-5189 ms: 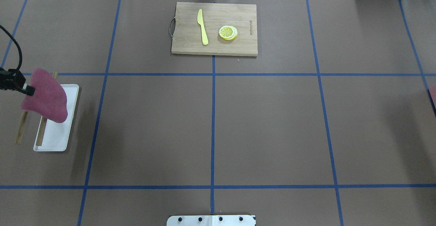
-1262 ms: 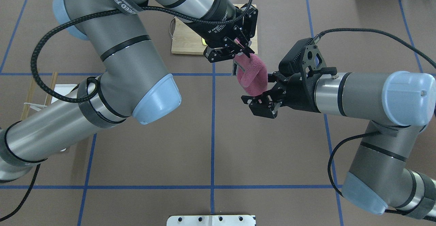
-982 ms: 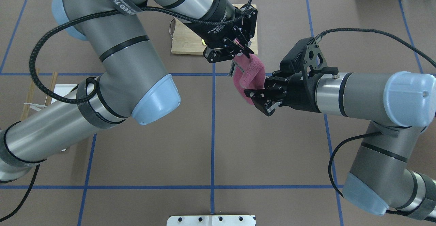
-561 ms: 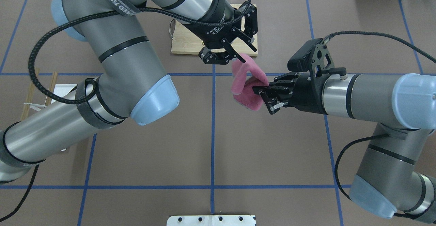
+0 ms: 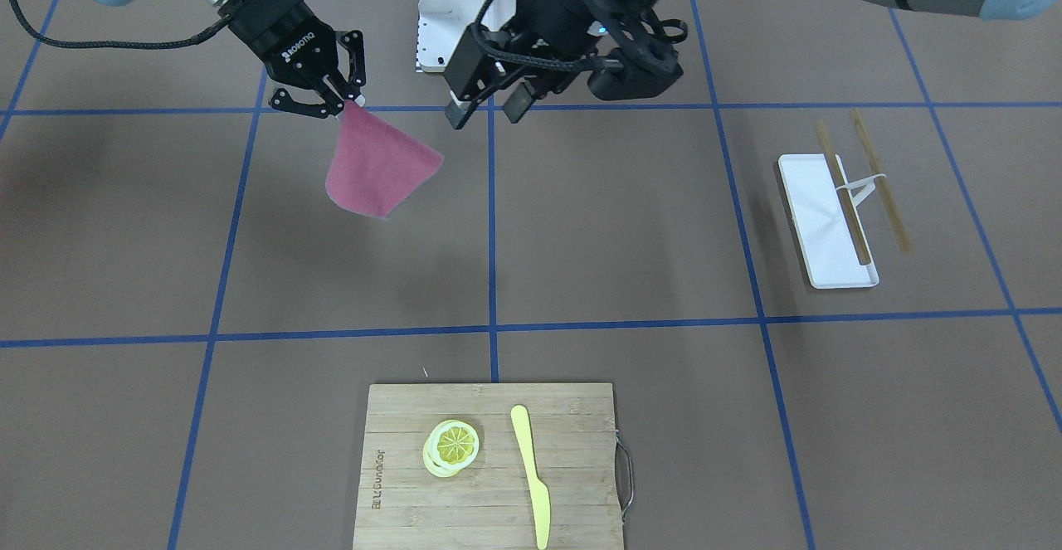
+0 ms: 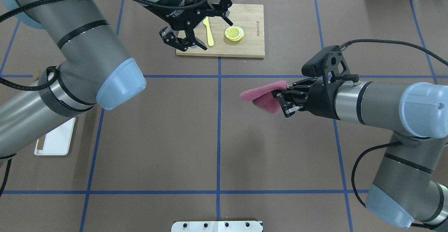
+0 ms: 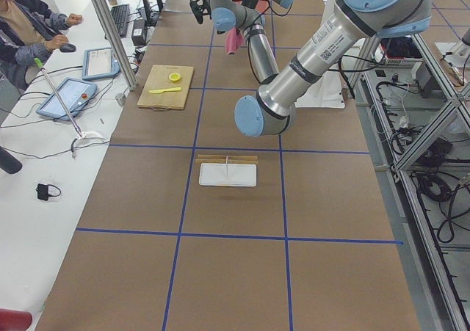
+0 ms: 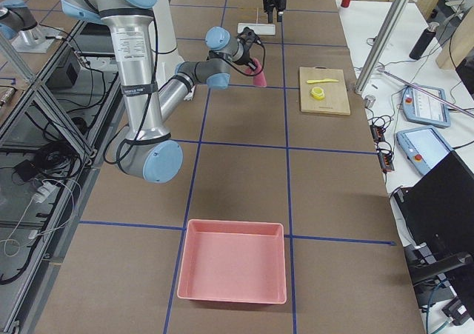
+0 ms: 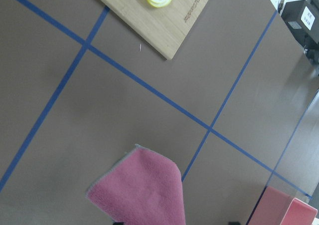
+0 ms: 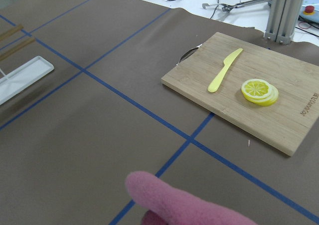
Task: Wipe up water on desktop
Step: 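Pull the pink cloth away with the right gripper while the left gripper releases and withdraws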
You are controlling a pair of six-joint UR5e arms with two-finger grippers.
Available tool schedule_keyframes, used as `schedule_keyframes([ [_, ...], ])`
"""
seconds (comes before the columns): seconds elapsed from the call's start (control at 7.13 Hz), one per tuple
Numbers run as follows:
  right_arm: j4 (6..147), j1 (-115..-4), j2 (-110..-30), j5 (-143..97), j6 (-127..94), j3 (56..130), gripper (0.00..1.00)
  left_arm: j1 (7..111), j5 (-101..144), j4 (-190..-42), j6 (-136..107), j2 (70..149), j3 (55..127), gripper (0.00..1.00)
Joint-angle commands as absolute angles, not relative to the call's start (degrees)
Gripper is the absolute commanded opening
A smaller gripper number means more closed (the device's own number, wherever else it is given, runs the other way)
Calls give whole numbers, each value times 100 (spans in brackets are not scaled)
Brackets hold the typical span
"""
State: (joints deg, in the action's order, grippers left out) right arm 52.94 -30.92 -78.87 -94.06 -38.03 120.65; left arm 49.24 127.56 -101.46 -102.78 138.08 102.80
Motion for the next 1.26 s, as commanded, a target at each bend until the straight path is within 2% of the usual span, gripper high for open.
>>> schedule_keyframes([
  [0.0, 6411, -2326, -7413, -8242, -3823, 11789, 0, 5570, 12771, -10134, -9556, 13177, 10414, 94],
  [0.14, 6494, -2025, -7183, -7966, -3858, 11577, 0, 5816, 12779, -10142, -9484, 13062, 10432, 94],
  [0.28, 6469, -1917, -7163, -7963, -3972, 11158, 0, 5879, 12771, -10108, -9222, 12887, 10546, 95],
  [0.42, 6469, -1829, -7215, -7989, -3964, 11066, 0, 6045, 12779, -10099, -9202, 12702, 10721, 95],
  [0.7, 6390, -1916, -8133, -8129, -3842, 11371, 0, 6152, 12972, -10055, -9202, 12656, 10898, 96],
  [0.98, 6224, -2432, -9231, -8533, -2801, 11689, 0, 6170, 12981, -10063, -9202, 12604, 10924, 97],
  [1.12, 5622, -2652, -9907, -8665, -2325, 11637, 0, 6170, 12981, -10063, -9202, 12586, 10977, 97],
])
